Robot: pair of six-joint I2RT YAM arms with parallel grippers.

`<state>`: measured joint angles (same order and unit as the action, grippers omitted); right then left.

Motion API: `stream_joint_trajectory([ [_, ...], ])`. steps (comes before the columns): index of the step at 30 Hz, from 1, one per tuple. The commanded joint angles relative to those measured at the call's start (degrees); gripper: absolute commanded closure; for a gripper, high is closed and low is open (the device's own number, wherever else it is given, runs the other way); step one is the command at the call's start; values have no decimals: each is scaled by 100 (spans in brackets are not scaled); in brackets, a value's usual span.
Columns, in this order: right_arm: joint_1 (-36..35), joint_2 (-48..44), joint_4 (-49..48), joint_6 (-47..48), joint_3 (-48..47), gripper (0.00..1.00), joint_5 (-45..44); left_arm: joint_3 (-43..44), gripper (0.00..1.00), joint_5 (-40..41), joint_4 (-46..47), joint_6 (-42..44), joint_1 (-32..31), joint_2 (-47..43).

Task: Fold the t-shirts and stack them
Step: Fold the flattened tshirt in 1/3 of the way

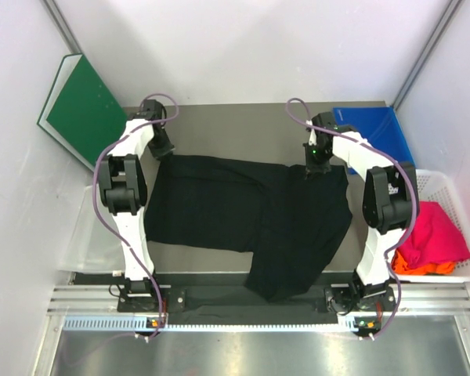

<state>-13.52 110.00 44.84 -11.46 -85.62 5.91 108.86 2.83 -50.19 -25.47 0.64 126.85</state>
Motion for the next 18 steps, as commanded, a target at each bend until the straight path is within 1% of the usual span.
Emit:
stream_joint_trajectory([
  [1, 174, 66, -19, 127, -288, 89, 103, 337, 100, 86, -96, 87, -21, 50],
  [6, 218, 136, 25, 171, -350, 89, 129, 355, 100, 358, -96, 183, -20, -221],
  [12, 227, 206, 51, 197, -314, 88, 156, 119, 100, 867, 18, 665, -47, -985],
  [14, 236, 233, 60, 215, -314, 88, 173, -223, 100, 1052, 19, 789, -38, -1284],
  [15, 244, 242, 77, 223, -349, 88, 165, -477, 100, 1149, -51, 851, -203, -1372],
  [17, 253, 277, 104, 241, -367, 87, 173, -759, 98, 1378, -200, 781, -231, -1557],
  [18, 262, 294, 130, 241, -411, 87, 173, -1074, 96, 1387, -306, 650, -240, -1610],
])
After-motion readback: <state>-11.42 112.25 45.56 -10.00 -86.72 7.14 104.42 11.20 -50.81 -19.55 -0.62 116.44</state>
